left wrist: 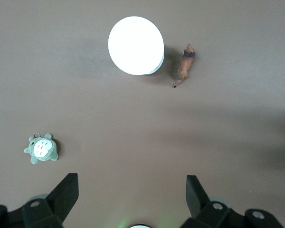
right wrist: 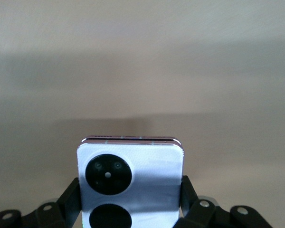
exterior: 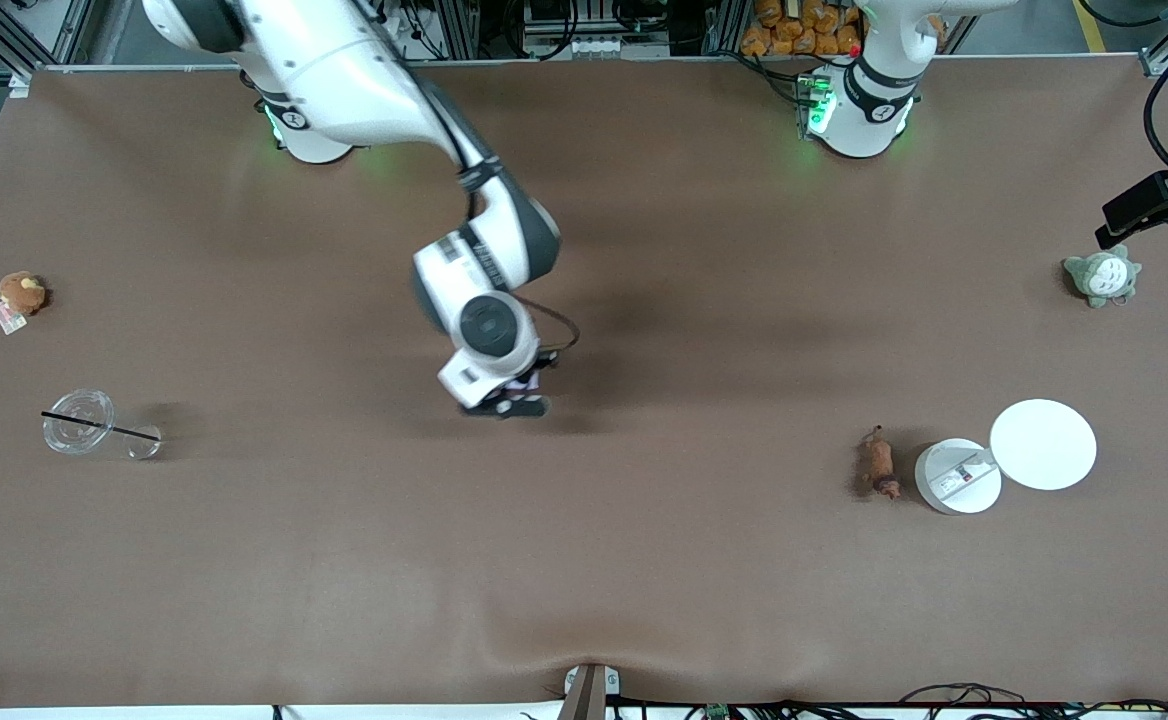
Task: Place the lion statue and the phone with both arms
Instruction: 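Carry the phone with the right gripper toward the clear cup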
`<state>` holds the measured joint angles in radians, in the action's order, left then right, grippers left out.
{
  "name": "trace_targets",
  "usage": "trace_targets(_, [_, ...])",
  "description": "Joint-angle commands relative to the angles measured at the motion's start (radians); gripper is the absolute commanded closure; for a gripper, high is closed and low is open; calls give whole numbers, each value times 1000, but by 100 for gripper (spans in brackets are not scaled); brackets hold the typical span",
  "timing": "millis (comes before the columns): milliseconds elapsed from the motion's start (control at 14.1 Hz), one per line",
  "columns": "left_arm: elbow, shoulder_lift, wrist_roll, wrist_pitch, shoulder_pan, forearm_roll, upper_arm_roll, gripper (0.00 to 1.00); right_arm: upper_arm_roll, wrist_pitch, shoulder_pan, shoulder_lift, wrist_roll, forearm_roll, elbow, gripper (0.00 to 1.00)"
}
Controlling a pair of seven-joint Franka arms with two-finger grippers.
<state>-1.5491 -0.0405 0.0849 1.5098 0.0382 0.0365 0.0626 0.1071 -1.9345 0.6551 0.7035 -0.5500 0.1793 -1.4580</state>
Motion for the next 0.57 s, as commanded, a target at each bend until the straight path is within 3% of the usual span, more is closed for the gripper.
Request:
trace_targets(0, [-9, -9, -16, 44, 0, -15, -1, 0, -17, 52, -135, -53, 68, 16, 8, 100])
trace_targets(354, [-8, 19, -16, 55, 5, -13, -3, 0, -14, 85, -371, -56, 311, -32, 4, 100])
trace_targets(495, [-8, 17, -16, 55, 3, -13, -3, 0, -10, 78, -434, -52, 323, -101, -7, 100])
